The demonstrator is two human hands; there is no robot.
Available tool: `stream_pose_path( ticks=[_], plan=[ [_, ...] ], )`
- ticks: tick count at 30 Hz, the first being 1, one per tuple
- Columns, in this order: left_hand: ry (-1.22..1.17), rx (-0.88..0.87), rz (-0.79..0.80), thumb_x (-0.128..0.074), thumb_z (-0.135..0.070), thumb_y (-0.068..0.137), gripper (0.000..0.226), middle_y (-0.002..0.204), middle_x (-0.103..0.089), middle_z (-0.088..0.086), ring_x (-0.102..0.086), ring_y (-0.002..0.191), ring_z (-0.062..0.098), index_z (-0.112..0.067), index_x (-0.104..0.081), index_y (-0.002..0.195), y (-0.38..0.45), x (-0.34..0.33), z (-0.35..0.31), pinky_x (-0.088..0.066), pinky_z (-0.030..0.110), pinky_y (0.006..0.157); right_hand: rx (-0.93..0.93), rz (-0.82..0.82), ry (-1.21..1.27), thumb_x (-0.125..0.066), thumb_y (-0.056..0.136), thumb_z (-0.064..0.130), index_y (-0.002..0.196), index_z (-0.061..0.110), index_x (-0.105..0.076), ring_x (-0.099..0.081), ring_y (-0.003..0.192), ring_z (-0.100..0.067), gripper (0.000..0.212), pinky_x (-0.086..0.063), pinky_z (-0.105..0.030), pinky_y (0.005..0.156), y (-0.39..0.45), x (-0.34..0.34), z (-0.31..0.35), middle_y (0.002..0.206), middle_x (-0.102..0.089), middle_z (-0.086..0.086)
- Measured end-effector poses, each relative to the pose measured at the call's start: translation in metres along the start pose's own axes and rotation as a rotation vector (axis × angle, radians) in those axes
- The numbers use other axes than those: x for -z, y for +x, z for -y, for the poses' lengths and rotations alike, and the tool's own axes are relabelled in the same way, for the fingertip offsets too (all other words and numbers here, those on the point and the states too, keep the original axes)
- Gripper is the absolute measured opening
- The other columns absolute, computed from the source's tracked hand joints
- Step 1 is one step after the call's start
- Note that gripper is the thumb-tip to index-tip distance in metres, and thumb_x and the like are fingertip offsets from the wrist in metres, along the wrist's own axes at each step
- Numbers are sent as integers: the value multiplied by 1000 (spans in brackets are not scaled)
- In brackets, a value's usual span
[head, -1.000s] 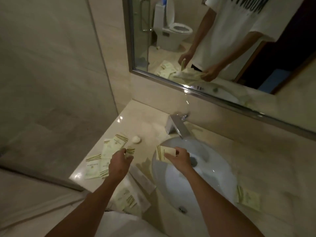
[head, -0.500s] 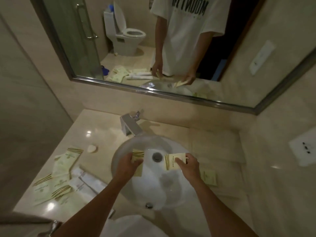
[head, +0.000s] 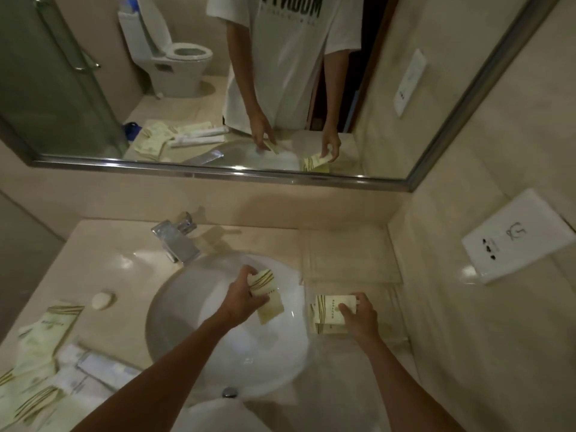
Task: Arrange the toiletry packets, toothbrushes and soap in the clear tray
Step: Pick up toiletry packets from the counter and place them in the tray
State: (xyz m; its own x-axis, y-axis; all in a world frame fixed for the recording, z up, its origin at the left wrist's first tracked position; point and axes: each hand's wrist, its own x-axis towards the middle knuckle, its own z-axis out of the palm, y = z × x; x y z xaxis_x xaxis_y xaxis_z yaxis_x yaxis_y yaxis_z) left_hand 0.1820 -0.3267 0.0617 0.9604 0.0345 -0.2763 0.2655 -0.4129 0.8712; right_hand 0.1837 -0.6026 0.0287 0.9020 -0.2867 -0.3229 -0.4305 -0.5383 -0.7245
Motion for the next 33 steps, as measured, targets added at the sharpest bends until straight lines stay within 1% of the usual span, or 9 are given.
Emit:
stream_pose_path(
  ticks=[4, 8, 10, 12, 16, 20, 25, 29, 33],
  plan=[
    [-145, 19, 39, -75, 4, 71, 61, 97, -59, 12, -67, 81, 24, -17, -38, 115, 7, -10, -8, -60, 33, 63, 16, 77, -30, -66, 85, 6, 113, 2, -53, -55, 77, -21, 31, -41, -3, 48, 9, 0, -12, 100, -61, -15],
    [-193, 64, 77, -76, 9, 68, 75, 99, -58, 16, -68, 83, 29, -21, -39, 126, 9, -20, -10, -60, 36, 60, 25, 139, -47, -69, 83, 10, 110, 8, -53, -61, 84, -23, 31, -42, -4, 49, 13, -7, -23, 100, -63, -11],
    [-181, 78, 80, -77, 8, 68, 67, 100, -59, 17, -68, 84, 28, -17, -44, 121, 11, -24, -10, -61, 40, 61, 23, 136, -51, -72, 81, 13, 112, 10, -54, -62, 88, -24, 36, -42, -6, 53, 14, -9, -27, 104, -64, -11],
    [-166, 85, 68, -76, 3, 72, 52, 99, -62, 19, -69, 84, 29, -13, -48, 112, 13, -29, -8, -61, 43, 60, 30, 123, -104, -74, 79, 19, 123, 11, -52, -59, 98, -25, 49, -46, -19, 72, 16, -10, -31, 114, -59, -11],
    [-129, 111, 73, -68, -7, 84, 29, 95, -66, 22, -69, 77, 25, -7, -47, 104, 18, -46, -9, -57, 26, 53, 55, 95, -165, -74, 78, 25, 131, 14, -49, -54, 109, -27, 60, -48, -36, 91, 16, -4, -37, 118, -55, -9],
    [-100, 129, 103, -68, -8, 84, 28, 90, -69, 16, -67, 71, 14, -3, -46, 101, 21, -66, -15, -53, 17, 51, 24, 101, -90, -74, 78, 19, 124, 10, -55, -62, 88, -23, 51, -53, -32, 78, 16, -2, -39, 104, -64, -7],
    [-31, 134, 200, -72, -9, 81, 31, 94, -68, 18, -70, 81, 26, -10, -46, 98, 29, -83, -16, -60, 34, 60, 28, 13, -73, -68, 83, 17, 102, 9, -63, -59, 74, -17, 21, -43, -16, 57, 17, 3, -44, 91, -64, -6],
    [66, 71, 255, -74, -5, 77, 34, 87, -66, 15, -68, 77, 27, -20, -46, 89, 33, -94, -19, -58, 39, 61, 7, -48, -86, -65, 84, 20, 97, 12, -63, -61, 77, -20, 15, -47, -27, 67, 23, 15, -50, 90, -64, -5],
    [147, -19, 370, -71, 4, 74, 36, 79, -62, 9, -60, 65, 20, -17, -48, 92, 37, -108, -25, -56, 40, 60, 12, -82, -85, -62, 83, 11, 91, 14, -64, -62, 73, -20, 9, -50, -31, 69, 32, 27, -56, 84, -65, -5]
  ],
)
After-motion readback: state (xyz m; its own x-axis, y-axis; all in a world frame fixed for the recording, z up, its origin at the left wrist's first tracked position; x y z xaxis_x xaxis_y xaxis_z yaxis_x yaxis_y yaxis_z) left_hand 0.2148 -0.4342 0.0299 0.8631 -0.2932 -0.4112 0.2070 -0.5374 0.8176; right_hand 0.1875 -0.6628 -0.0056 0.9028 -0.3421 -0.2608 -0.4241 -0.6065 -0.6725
